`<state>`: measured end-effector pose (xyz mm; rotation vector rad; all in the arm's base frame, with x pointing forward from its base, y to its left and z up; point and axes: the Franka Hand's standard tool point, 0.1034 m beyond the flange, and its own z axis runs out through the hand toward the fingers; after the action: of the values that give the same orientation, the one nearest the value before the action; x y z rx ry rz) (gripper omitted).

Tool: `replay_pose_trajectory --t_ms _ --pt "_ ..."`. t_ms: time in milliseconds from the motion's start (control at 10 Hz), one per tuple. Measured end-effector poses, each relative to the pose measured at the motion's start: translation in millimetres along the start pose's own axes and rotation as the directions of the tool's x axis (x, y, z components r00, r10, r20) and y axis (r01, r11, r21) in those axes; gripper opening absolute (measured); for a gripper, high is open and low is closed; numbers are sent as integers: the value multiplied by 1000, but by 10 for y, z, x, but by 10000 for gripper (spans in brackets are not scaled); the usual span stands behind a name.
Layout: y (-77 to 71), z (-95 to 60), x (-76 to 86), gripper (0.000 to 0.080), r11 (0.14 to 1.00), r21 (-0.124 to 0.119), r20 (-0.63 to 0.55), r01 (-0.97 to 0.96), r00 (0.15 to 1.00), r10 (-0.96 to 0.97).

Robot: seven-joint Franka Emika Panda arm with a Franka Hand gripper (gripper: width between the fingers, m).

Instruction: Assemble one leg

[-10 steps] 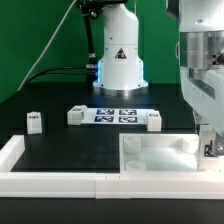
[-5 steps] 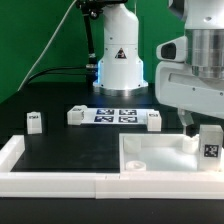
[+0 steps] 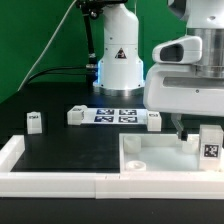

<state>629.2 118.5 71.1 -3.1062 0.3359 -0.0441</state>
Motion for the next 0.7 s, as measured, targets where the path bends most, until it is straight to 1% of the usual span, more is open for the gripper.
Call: replay_pose_trajectory --t_ms 100,200,300,400,700 --pt "11 3 5 629 999 0 -1 40 999 -40" --pt "12 5 5 629 1000 -1 -1 28 1000 -28" --pt "14 6 5 435 1000 -1 -1 28 1000 -28" --pt "15 7 5 287 1000 -1 -1 28 1000 -28" --pt "16 11 4 291 1000 0 0 7 1000 -7"
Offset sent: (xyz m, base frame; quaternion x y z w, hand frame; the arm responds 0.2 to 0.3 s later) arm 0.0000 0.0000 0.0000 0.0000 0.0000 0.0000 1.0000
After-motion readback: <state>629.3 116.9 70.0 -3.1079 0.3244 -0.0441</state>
